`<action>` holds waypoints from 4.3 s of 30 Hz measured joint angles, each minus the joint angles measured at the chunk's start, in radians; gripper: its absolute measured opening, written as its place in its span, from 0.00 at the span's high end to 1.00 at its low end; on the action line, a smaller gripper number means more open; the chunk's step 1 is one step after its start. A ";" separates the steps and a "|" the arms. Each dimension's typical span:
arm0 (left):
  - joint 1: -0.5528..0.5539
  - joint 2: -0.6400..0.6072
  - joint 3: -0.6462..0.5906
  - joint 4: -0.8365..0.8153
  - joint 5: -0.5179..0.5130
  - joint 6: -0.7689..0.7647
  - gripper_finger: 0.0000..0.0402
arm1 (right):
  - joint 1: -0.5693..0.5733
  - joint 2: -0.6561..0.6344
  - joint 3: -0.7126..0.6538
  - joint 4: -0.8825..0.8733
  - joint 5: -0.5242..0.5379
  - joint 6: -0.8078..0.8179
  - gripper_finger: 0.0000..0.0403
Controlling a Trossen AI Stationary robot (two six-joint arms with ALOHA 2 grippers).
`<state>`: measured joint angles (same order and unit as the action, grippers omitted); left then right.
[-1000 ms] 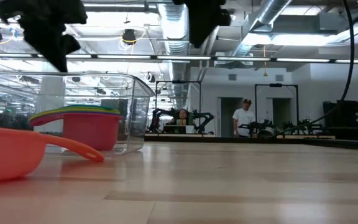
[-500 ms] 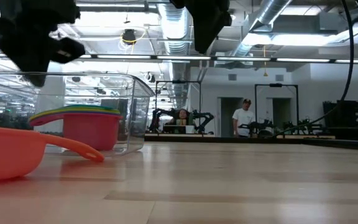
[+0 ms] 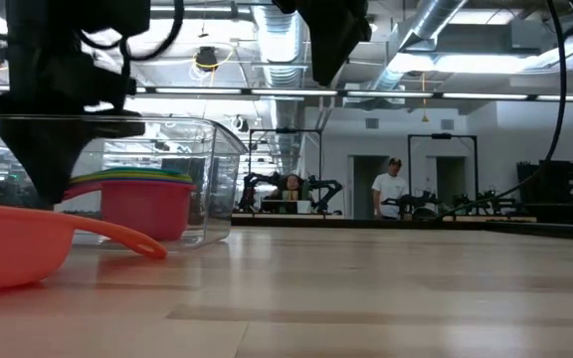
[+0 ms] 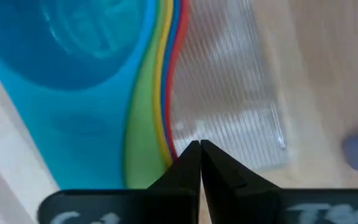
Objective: Nest measuring cups in basket
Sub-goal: Adjust the stacked measuring cup in the transparent bin
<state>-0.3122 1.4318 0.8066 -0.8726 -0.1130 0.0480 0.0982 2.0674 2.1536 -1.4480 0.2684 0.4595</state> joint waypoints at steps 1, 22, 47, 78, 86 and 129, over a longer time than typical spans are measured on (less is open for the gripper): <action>0.000 0.007 0.001 -0.005 -0.007 -0.011 1.00 | 0.000 0.000 0.000 0.000 0.000 0.000 0.71; 0.002 -0.038 -0.002 0.005 -0.207 -0.217 1.00 | -0.001 0.000 0.000 -0.017 0.002 -0.042 0.71; 0.002 -0.039 -0.001 0.023 -0.112 -0.225 1.00 | 0.070 0.001 -0.197 0.357 0.037 -0.109 0.71; 0.002 -0.040 0.000 0.026 -0.108 -0.227 1.00 | 0.103 -0.129 -0.418 0.631 0.150 -0.207 0.71; 0.002 -0.040 0.000 0.037 -0.110 -0.227 1.00 | 0.068 -0.120 -0.428 0.798 0.062 -0.433 0.71; 0.041 -0.040 0.000 0.137 -0.235 -0.280 1.00 | 0.009 -0.116 -0.653 0.982 -0.246 -0.396 0.71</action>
<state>-0.2711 1.3918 0.8070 -0.7359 -0.3482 -0.2316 0.1070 1.9511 1.5005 -0.4659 0.0219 0.0637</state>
